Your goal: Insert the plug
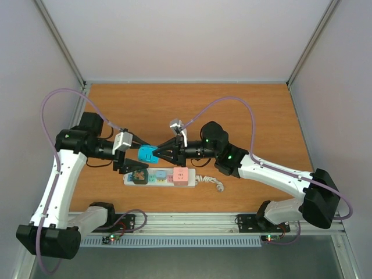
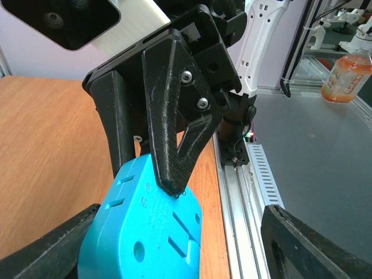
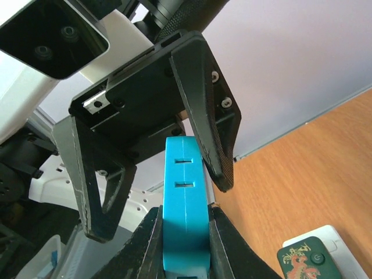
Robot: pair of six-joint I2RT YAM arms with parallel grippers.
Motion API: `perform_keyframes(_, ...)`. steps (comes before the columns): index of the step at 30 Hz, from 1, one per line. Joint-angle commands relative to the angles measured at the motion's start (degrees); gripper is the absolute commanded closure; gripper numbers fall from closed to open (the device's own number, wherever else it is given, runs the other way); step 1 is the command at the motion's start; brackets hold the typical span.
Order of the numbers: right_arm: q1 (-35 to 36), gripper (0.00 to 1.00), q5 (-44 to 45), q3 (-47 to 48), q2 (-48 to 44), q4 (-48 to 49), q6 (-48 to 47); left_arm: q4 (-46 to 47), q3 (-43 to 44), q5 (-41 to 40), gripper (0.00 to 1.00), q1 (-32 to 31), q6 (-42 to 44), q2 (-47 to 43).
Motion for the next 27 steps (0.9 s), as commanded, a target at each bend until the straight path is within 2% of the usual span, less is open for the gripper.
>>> perform_keyframes(1, -0.67, 0.99, 5.24, 1.0, 1.71, 7.4, 2.62, -1.66, -1.81, 1.77, 0.29, -1.56, 2.44, -1.24)
perform_keyframes(10, -0.72, 0.99, 14.39, -2.47, 0.32, 14.65, 2.27, -1.65, -3.1, 0.17, 0.32, -3.09, 2.78, -2.59)
perform_keyframes(21, -0.67, 0.99, 23.3, -3.87, -1.11, 17.4, 0.11, -1.7, -4.76, -1.39, 0.4, -3.38, 4.01, -2.17)
perform_keyframes(27, -0.67, 0.99, 25.07, -4.17, -2.81, 16.99, -1.24, -1.27, -4.4, -2.26, 0.44, -3.38, 3.8, -0.77)
